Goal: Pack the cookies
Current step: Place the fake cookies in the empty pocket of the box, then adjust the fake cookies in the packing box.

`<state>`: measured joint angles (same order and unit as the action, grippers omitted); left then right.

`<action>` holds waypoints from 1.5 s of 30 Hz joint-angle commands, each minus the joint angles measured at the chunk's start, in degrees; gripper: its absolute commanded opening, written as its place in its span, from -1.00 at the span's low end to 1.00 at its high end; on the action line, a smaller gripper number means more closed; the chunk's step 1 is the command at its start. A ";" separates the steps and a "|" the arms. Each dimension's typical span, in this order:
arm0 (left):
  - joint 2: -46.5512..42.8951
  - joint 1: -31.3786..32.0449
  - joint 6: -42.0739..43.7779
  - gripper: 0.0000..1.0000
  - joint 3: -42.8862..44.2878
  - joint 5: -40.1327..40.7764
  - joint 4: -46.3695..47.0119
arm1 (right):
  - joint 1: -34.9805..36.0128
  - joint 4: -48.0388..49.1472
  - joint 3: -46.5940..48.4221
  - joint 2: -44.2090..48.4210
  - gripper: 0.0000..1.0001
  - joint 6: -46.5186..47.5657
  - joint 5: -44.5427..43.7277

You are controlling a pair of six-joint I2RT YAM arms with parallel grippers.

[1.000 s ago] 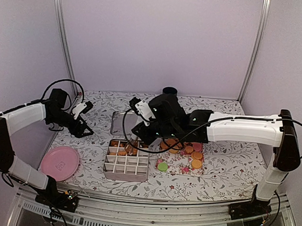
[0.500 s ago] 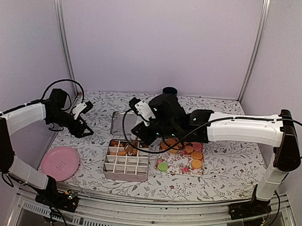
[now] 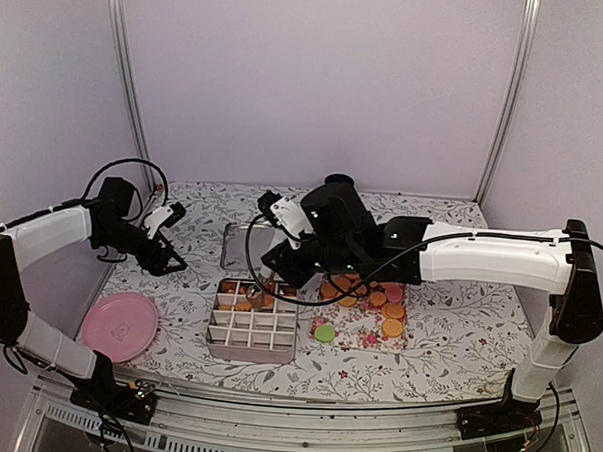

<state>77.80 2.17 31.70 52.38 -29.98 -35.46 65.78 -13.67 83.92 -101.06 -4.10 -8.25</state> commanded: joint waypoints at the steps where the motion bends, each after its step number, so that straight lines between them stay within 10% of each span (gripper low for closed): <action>1: -0.76 -0.43 0.44 0.62 0.97 -0.85 -0.40 | 0.38 1.68 0.48 2.52 -0.26 0.71 0.54; 32: -1.25 -0.44 0.64 0.62 0.79 -0.83 -0.57 | 0.65 -1.46 1.44 0.65 -0.30 6.13 -0.92; 45: -0.95 -0.46 0.55 0.61 0.93 -0.87 -0.44 | 0.80 -0.64 3.18 0.54 -0.74 6.30 -2.10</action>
<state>77.58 2.17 31.75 52.45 -30.33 -35.48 66.04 -16.19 85.01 -101.01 1.67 -10.02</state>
